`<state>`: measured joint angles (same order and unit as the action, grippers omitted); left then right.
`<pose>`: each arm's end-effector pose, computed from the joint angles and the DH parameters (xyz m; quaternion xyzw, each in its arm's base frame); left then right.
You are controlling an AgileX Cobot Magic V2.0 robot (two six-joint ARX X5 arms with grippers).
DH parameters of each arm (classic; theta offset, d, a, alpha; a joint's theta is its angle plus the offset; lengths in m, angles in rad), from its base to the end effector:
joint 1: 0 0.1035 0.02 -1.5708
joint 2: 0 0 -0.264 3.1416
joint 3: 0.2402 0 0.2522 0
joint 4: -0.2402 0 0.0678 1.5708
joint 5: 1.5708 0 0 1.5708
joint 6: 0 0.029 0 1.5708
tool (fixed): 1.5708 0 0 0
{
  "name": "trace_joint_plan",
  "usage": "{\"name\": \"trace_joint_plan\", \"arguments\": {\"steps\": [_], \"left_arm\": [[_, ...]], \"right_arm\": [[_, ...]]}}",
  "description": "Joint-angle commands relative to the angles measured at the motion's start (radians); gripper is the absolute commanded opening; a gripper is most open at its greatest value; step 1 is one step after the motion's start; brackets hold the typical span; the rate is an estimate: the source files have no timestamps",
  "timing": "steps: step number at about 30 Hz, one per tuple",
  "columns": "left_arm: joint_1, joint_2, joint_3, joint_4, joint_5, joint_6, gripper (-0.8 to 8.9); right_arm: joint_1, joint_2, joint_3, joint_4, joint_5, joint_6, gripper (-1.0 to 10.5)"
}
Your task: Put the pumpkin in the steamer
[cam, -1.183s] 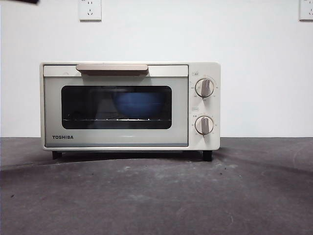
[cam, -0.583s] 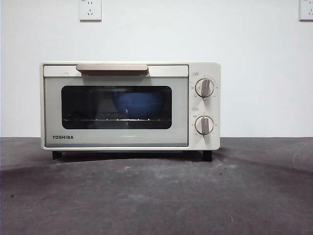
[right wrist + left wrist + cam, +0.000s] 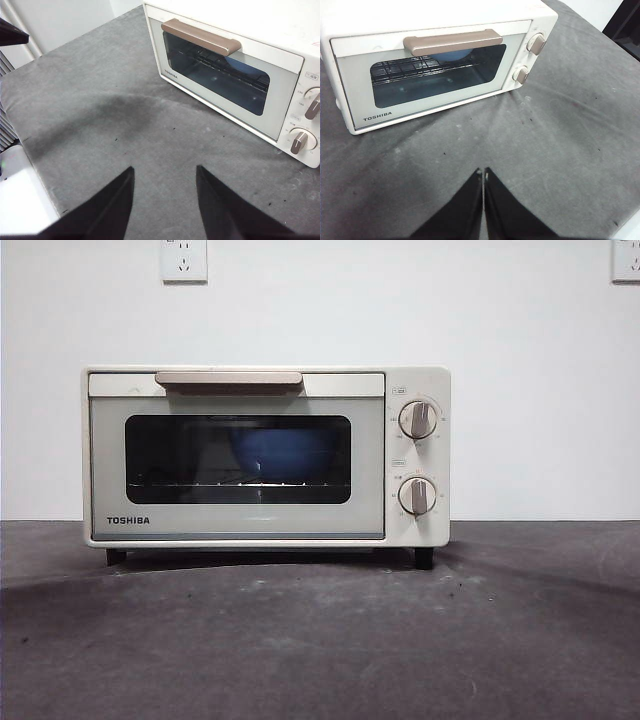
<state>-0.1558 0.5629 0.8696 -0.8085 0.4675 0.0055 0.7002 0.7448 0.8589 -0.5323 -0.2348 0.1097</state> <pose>0.0911 -0.0275 0.3305 -0.0360 0.2444 -0.2977 0.9221 0.1105 0.1019 0.3310 0.0001 0.2258 0.4291 0.8746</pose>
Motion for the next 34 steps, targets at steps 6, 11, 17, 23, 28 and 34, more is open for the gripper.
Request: {"name": "trace_joint_plan", "arguments": {"steps": [6, 11, 17, 23, 28, 34], "left_arm": [[-0.003, 0.005, 0.017, 0.016, -0.003, 0.010, 0.18], [-0.003, 0.005, 0.017, 0.016, -0.003, 0.010, 0.18], [-0.003, 0.005, 0.017, 0.016, -0.003, 0.010, 0.18], [-0.003, 0.005, 0.017, 0.016, -0.003, 0.010, 0.18], [-0.003, 0.005, 0.017, 0.016, -0.003, 0.010, 0.18], [-0.003, 0.004, 0.017, 0.016, -0.003, 0.011, 0.18]], "right_arm": [[0.009, 0.005, 0.006, 0.015, 0.000, 0.010, 1.2], [0.009, 0.005, 0.006, 0.016, 0.000, 0.006, 0.1], [0.009, 0.005, 0.006, 0.017, 0.000, 0.010, 0.1], [0.009, 0.005, 0.006, 0.017, 0.000, 0.009, 0.1], [0.009, 0.005, 0.006, 0.017, 0.000, 0.009, 0.1], [0.009, 0.005, 0.006, 0.017, 0.000, 0.010, 0.1]]}}
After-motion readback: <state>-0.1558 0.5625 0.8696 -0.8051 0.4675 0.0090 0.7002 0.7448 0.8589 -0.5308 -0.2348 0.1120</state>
